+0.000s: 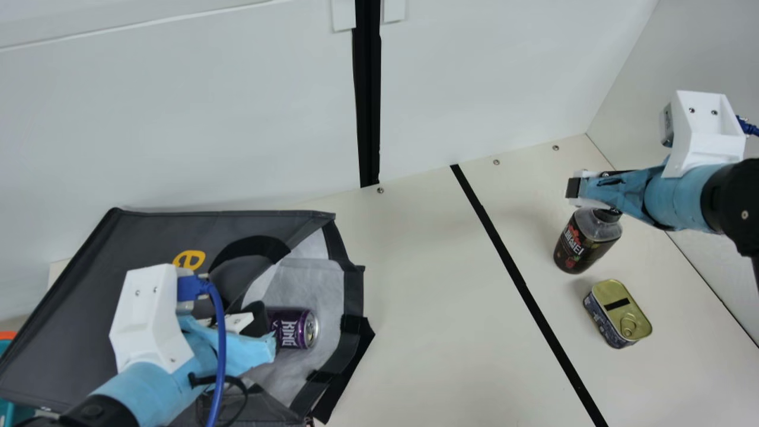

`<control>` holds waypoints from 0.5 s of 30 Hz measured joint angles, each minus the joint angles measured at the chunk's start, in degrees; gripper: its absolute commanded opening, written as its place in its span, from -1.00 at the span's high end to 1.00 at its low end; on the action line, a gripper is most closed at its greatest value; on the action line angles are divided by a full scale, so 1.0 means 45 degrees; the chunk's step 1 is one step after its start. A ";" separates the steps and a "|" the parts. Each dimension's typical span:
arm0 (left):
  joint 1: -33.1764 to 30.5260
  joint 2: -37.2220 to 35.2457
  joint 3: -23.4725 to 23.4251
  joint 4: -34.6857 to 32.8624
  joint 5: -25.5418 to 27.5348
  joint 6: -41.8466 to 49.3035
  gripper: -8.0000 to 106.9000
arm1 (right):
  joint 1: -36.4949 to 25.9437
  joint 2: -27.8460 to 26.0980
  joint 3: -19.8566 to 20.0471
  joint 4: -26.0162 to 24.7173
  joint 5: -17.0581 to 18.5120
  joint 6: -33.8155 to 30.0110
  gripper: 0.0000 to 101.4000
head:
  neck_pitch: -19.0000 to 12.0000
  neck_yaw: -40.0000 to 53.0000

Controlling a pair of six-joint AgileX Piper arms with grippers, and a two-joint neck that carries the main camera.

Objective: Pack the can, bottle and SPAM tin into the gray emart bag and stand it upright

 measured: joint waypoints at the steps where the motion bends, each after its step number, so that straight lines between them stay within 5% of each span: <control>1: 0.0000 0.0000 0.0000 0.0000 0.0000 0.0000 1.00 | -0.0103 0.0095 -0.0026 0.0071 -0.0020 -0.0112 -0.87 | 0.0000 -0.0020; 15: 0.0000 0.0000 0.0000 0.0000 0.0000 0.0000 1.00 | -0.1136 0.1637 -0.0778 0.1020 0.0146 -0.1249 -0.87 | 0.0000 0.0000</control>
